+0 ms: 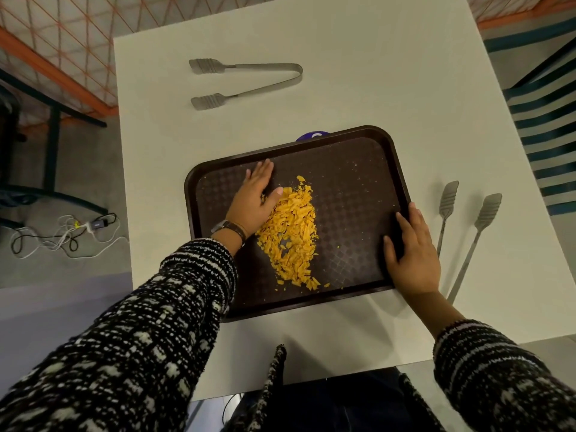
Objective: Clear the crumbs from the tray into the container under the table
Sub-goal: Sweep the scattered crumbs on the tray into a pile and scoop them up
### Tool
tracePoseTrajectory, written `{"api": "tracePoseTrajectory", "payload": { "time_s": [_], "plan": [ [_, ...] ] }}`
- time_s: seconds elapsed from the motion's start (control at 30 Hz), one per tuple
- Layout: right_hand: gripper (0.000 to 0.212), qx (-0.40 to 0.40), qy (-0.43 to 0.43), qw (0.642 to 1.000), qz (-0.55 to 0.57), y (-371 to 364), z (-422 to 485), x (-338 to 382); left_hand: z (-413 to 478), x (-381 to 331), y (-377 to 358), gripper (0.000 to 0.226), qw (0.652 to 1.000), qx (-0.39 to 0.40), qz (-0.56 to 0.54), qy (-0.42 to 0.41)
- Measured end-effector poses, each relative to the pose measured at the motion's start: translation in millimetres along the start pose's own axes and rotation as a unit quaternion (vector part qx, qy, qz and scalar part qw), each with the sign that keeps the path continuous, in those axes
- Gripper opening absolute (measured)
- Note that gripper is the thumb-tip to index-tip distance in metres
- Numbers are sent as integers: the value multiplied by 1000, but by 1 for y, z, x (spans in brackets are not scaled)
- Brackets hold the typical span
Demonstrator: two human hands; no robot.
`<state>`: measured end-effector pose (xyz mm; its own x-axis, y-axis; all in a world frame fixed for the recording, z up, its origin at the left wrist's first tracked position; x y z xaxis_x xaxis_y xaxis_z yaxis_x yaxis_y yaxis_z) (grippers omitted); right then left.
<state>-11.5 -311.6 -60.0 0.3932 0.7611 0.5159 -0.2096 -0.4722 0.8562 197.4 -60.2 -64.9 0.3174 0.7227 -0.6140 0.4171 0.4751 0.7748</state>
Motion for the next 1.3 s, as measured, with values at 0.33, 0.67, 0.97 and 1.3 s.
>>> {"api": "tracePoseTrajectory", "payload": {
  "time_s": [0.33,0.67,0.97,1.3],
  "plan": [
    [52,1,-11,1000,4,0,-1,0,-17,-38,-8,43,994,61,-88,-29],
    [51,-10,2,1000,18,-1,0,-2,-42,22,9,52,991,-88,-31,95],
    [51,-3,-6,1000,13,-1,0,-3,-34,-30,-31,61,1000,-23,-4,12],
    [52,-2,-8,1000,11,0,0,-1,-11,14,27,58,986,-136,-35,87]
  ]
}}
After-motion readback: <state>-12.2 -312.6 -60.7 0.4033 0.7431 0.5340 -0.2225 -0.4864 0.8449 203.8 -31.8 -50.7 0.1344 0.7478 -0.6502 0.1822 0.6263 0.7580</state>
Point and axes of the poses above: each hand's wrist, its own z-axis towards the middle knuckle, its own y-axis out of the back of the hand, x = y × z, the point moved 7 cm from there along z, towards the middle knuckle, and after that the axes turned 4 degrees about z, right-handed, at the moved point
